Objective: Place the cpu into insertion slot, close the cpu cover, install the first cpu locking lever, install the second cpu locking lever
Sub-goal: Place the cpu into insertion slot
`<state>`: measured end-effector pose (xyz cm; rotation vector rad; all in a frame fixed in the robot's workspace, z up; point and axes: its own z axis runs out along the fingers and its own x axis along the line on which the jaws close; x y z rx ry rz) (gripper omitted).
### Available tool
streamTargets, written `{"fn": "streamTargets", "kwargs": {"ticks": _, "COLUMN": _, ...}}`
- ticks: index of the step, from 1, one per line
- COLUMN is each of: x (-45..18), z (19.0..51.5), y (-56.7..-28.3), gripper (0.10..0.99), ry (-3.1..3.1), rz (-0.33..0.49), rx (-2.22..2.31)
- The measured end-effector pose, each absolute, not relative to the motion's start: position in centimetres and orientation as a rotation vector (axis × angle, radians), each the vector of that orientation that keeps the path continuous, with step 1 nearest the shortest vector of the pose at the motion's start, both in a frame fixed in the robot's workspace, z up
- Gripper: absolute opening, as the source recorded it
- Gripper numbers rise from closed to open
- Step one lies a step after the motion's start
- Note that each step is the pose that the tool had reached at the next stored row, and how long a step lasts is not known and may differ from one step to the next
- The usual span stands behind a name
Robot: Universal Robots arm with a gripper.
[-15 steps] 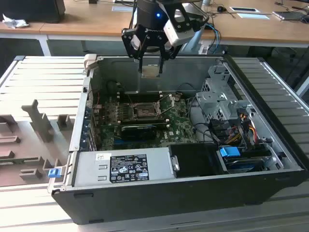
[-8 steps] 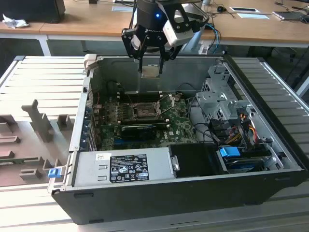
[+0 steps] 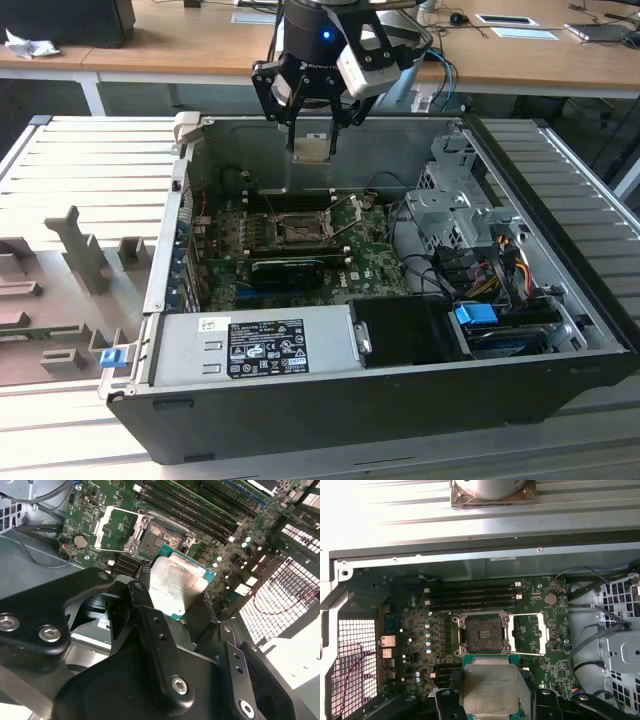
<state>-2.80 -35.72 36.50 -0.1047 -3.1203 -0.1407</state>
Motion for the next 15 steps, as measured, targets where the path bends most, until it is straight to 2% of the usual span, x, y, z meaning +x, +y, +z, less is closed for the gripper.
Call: {"fn": "streamTargets", "kwargs": {"ticks": 15, "x": -2.8, "z": 36.46, "y": -35.72, "gripper": 0.529, "ry": -3.12, "rz": -0.141, "rx": -0.121}}
